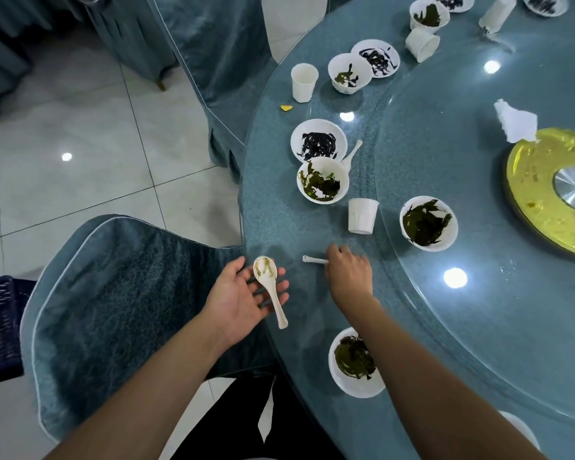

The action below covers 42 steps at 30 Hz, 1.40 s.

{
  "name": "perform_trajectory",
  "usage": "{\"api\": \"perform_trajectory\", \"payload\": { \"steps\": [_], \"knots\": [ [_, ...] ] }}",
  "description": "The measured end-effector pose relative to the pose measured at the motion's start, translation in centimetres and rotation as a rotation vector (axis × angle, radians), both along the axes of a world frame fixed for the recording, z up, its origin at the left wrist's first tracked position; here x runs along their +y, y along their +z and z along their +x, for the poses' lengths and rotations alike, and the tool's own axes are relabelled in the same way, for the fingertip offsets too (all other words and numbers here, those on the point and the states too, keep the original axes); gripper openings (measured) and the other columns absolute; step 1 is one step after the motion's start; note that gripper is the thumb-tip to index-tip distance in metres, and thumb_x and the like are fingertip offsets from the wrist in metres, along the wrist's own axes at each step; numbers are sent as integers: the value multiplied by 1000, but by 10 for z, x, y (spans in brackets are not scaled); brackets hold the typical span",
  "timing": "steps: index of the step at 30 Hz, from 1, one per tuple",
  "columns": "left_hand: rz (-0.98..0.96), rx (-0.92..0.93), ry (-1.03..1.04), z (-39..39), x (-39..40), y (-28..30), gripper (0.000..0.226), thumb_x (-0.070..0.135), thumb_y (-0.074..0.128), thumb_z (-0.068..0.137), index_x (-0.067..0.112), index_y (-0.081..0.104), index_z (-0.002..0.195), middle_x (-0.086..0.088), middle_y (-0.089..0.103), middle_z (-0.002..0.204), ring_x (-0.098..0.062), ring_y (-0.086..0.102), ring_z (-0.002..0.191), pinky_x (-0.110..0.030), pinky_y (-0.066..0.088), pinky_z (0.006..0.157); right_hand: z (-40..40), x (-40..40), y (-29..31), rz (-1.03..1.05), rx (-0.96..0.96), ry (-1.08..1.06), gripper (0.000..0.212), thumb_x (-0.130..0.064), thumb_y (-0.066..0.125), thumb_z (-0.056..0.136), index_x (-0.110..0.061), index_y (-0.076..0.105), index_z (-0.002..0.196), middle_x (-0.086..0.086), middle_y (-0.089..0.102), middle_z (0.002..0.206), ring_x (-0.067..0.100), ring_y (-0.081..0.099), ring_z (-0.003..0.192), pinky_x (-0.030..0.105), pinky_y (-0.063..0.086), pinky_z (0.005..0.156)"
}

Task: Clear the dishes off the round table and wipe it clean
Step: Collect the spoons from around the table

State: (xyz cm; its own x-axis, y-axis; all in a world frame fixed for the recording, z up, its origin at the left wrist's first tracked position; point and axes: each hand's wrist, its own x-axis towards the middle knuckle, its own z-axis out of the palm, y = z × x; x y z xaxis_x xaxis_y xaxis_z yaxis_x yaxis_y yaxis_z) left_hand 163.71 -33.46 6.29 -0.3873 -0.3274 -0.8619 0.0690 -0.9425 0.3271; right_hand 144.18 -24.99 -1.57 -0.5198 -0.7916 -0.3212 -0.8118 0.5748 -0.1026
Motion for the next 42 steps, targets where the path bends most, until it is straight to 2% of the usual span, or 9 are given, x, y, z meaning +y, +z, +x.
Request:
{"api": "perform_trajectory", "payload": {
  "steps": [7,15,22,25,28,30,32,38,42],
  "knots": [
    [-14,-2,16,6,2,4,56,45,37,105,4,57,137,-21,69,126,-36,66,109,-50,53,94,5,8,12,-58,-44,26,10,-13,42,103,-14,48,111,10,71,89,33,65,80,37,33,71],
    [-31,-15,40,17,12,11,57,45,37,104,3,56,138,-22,68,126,-37,65,111,-51,52,95,20,25,19,-155,-168,-78,15,-23,50,100,-10,57,101,11,68,88,33,61,78,34,34,68],
    [-43,7,157,38,17,26,57,45,38,103,3,58,137,-22,66,130,-37,65,111,-51,52,96,37,21,39,-427,-367,-178,9,-16,51,100,-22,45,104,0,61,80,25,56,66,32,35,53],
    [-61,40,215,53,19,36,57,44,39,103,2,60,135,-22,65,131,-37,64,111,-51,50,100,54,12,61,-536,-477,-221,17,-18,54,100,-24,43,109,-6,66,87,21,61,73,35,46,61],
    [-76,71,277,73,20,47,56,44,39,102,3,59,134,-22,67,127,-37,63,111,-51,50,98,78,3,89,-605,-550,-178,22,-17,59,97,-25,44,110,-14,65,82,9,61,74,31,48,67],
    [-92,91,310,89,18,57,55,44,40,102,2,59,132,-22,68,123,-37,62,110,-50,52,94,99,-6,108,-619,-596,-105,23,-18,62,96,-28,46,109,-15,65,79,1,61,75,15,43,63],
    [-115,107,346,106,14,65,55,44,40,102,2,60,131,-23,67,124,-38,62,110,-50,53,91,125,-18,126,-609,-626,-16,19,-19,67,93,-30,55,103,-15,67,77,-2,62,74,10,42,63],
    [-181,162,441,181,3,83,49,45,42,101,5,61,122,-21,67,114,-34,65,99,-48,58,79,227,-51,166,-473,-769,70,5,-17,70,89,-22,72,87,-15,71,69,-1,63,57,14,47,54],
    [-214,161,447,250,-7,91,41,45,42,100,10,62,109,-11,66,90,-25,62,79,-39,53,72,302,-64,176,-451,-696,134,11,-24,71,90,-20,77,98,-10,75,87,-1,68,75,25,59,73]
  ]
}}
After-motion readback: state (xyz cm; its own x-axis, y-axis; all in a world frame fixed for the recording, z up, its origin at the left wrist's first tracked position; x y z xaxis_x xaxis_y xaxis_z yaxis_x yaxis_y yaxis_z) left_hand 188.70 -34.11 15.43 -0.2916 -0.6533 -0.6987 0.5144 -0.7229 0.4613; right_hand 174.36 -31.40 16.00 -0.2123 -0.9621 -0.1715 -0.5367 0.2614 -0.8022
